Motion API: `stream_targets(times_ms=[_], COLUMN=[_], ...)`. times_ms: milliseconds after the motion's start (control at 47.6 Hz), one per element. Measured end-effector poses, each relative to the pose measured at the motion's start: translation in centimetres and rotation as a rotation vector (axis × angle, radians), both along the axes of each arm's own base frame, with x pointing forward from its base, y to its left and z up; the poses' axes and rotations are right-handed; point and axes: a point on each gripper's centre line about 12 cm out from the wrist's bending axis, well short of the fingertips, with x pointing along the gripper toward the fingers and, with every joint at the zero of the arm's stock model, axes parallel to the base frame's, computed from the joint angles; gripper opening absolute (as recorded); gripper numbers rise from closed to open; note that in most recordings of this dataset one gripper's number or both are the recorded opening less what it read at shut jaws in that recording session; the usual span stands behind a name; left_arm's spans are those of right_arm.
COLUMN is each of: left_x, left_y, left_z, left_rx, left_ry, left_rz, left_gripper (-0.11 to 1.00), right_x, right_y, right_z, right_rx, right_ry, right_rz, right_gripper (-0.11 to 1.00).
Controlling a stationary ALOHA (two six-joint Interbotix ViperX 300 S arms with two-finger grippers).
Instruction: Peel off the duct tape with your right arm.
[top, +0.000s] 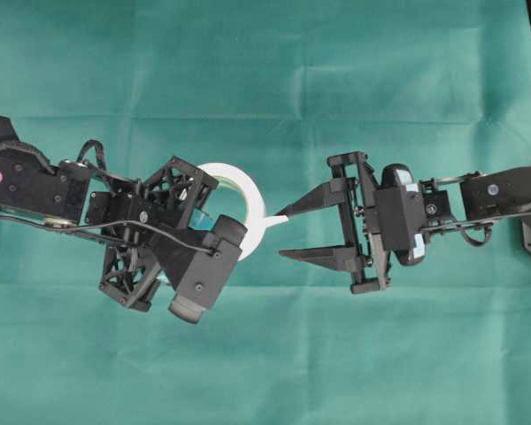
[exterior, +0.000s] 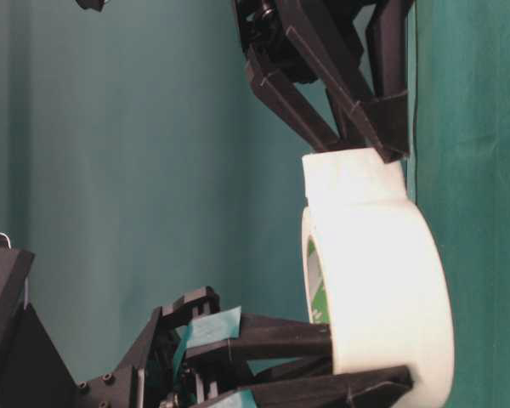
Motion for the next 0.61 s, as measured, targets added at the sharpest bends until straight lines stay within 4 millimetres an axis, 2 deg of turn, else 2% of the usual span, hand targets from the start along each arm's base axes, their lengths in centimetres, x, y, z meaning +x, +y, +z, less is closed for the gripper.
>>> stream_targets(times_ms=[378, 610], left_x=[0.0, -0.08], left_y=[0.0, 0.03], left_z=[0.0, -0.16], left_rx=[0.001, 0.001], left_ry=[0.0, 0.004], left_rz=[-0.001, 0.001], left_gripper=[0.21, 0.21], right_x=[0.53, 0.67], right_y=[-0.47, -0.71], right_z=[-0.15, 0.27], right_rx=[0.002, 0.008], right_ry=[-0.005, -0.044], right_rz=[-0.015, -0.021], right_gripper=[0.12, -0.02])
